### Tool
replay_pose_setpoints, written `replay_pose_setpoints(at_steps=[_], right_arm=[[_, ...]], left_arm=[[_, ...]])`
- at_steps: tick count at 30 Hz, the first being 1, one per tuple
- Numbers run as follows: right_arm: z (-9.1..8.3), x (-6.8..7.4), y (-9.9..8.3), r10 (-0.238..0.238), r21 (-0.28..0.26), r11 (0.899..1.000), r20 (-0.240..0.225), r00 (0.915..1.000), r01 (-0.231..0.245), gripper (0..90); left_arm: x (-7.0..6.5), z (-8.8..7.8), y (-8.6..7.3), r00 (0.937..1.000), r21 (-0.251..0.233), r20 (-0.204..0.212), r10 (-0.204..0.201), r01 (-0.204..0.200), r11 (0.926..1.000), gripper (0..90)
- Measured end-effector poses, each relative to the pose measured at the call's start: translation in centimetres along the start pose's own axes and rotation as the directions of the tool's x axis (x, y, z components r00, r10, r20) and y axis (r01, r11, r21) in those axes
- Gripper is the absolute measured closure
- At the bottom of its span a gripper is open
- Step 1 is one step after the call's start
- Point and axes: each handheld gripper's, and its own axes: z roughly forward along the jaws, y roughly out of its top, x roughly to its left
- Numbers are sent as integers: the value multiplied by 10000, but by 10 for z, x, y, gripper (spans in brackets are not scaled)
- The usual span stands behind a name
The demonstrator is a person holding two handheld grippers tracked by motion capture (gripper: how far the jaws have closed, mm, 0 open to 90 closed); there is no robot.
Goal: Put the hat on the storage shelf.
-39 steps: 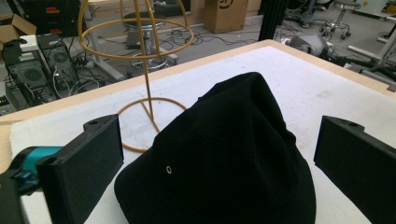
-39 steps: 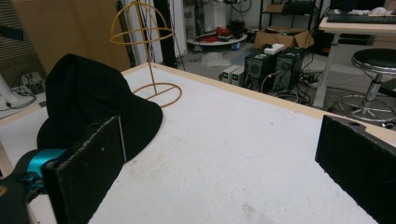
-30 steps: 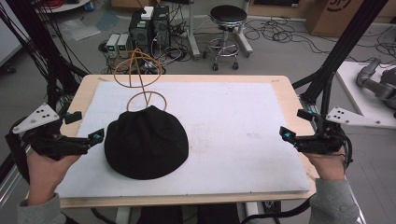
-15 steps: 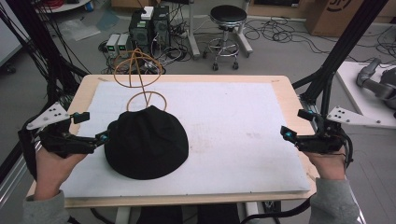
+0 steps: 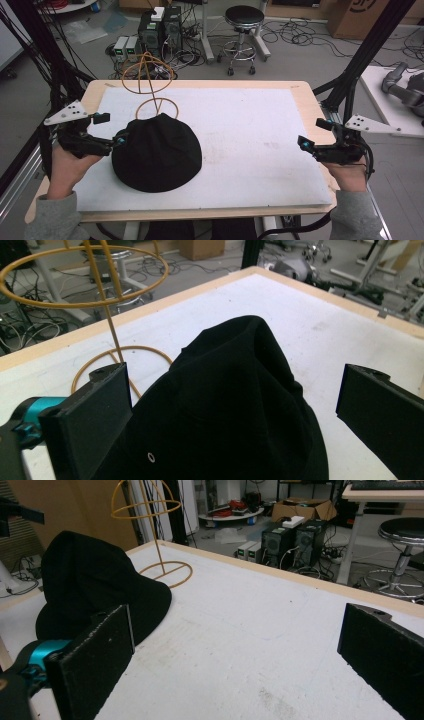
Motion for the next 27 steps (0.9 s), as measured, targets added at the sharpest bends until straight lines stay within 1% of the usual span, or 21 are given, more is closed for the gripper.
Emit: replay_pose_setpoints(at_steps=[1,3,4,5,6,7,10,14,17,22,25,26,27], right_arm=[[0,0,0,0,17,10000,20,10000,0,12],[1,0,-1,69,59,10000,38,10000,-69,12],[2,-1,-1,46,59,10000,48,10000,-46,12],[2,-1,-1,89,77,9999,49,9999,-89,12],[3,-1,-2,75,88,9999,37,10000,-76,12],[3,-1,-2,31,103,9999,51,10000,-31,12],[5,-1,-2,84,201,9998,86,9999,-86,12],[6,-1,-3,45,233,9997,114,9999,-47,12],[5,-2,-4,51,241,9997,130,9999,-54,12],[5,-2,-3,86,239,9997,88,9999,-88,12],[4,-2,-3,54,234,9997,72,10000,-56,12],[4,-2,-3,63,235,9997,106,9999,-65,12],[4,-2,-3,63,235,9997,106,9999,-65,12]], left_arm=[[1,2,0,10000,9,50,18,-18,10000,17],[3,7,1,9995,46,324,41,-43,10000,18],[5,12,0,9987,135,511,73,-80,9999,18],[5,12,0,9987,135,511,73,-80,9999,18],[6,16,1,9982,266,583,123,-138,9996,18],[7,22,1,9970,355,760,114,-141,9993,18],[8,27,1,9957,405,910,154,-192,9990,17],[7,36,5,9929,409,1164,241,-291,9987,18],[9,42,8,9883,464,1496,300,-373,9982,26],[11,52,12,9843,655,1721,393,-513,9965,26],[13,57,13,9851,843,1666,427,-574,9948,26],[14,58,13,9838,815,1736,447,-596,9949,46],[15,60,13,9815,804,1867,425,-583,9951,46]])
